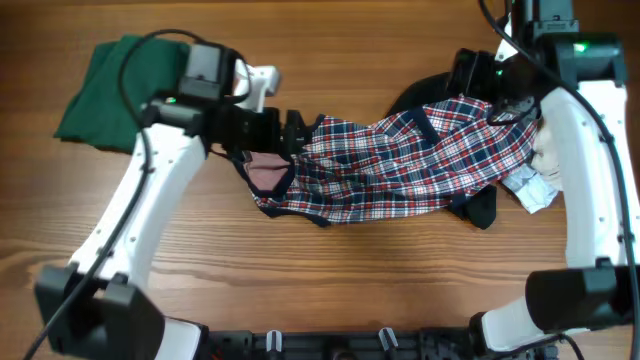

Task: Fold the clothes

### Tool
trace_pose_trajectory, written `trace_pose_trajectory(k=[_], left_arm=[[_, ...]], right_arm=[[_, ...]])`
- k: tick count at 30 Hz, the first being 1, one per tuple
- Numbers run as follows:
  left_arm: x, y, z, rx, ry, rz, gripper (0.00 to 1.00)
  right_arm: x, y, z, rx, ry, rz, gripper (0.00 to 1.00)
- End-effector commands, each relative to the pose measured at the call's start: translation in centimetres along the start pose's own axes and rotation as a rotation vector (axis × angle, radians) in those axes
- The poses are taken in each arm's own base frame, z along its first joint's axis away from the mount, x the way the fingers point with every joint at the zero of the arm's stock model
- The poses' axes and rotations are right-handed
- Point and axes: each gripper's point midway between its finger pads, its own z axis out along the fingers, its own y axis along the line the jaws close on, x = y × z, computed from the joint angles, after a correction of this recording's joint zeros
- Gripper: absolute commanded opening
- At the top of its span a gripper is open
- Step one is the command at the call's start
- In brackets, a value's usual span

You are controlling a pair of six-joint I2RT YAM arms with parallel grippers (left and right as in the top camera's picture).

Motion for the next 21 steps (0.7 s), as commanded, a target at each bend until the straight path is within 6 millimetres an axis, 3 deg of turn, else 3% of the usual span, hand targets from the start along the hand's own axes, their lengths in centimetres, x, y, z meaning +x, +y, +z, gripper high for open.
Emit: trace_pose_trajectory(k=[1,4,7,11,15,17,19,21], left_arm=[[0.1,0.7,2.8,-0.061,0.049,0.046,1.0],[0.5,1.3,4.0,-0.072,0.081,0.037,1.0],[0.5,1.4,4.0,-0.08,0.08,0.037,1.0],[0.4,1.4,4.0,-0.079,0.077,0.038,1.0],[0.4,1.4,4.0,-0.079,0.077,0.038,1.0],[0.4,1.4,4.0,-0.079,0.076,0.039,1.0],[0.4,1.4,4.0,-0.079,0.076,0.038,1.0],[0.3,1.8,3.9,-0.101,0.072,0.036,1.0]], right_arm=[[1.4,-0.2,4.1,0.012,0.082,-0.026,1.0],[2.2,-1.9,8.9,0.097,0.095,0.015,0.99],[1.7,-3.3,10.6,0.171,0.04,0.037,0.99],[0.9,-3.7,12.4,0.179,-0.034,0.055,0.94],[0.5,-4.3,13.1,0.204,-0.068,0.057,0.63],[0.5,-4.3,13.1,0.204,-0.068,0.057,0.38],[0.5,-4.3,13.1,0.204,-0.065,0.051,0.04],[-0.1,-3.5,12.1,0.171,-0.075,0.003,0.04]])
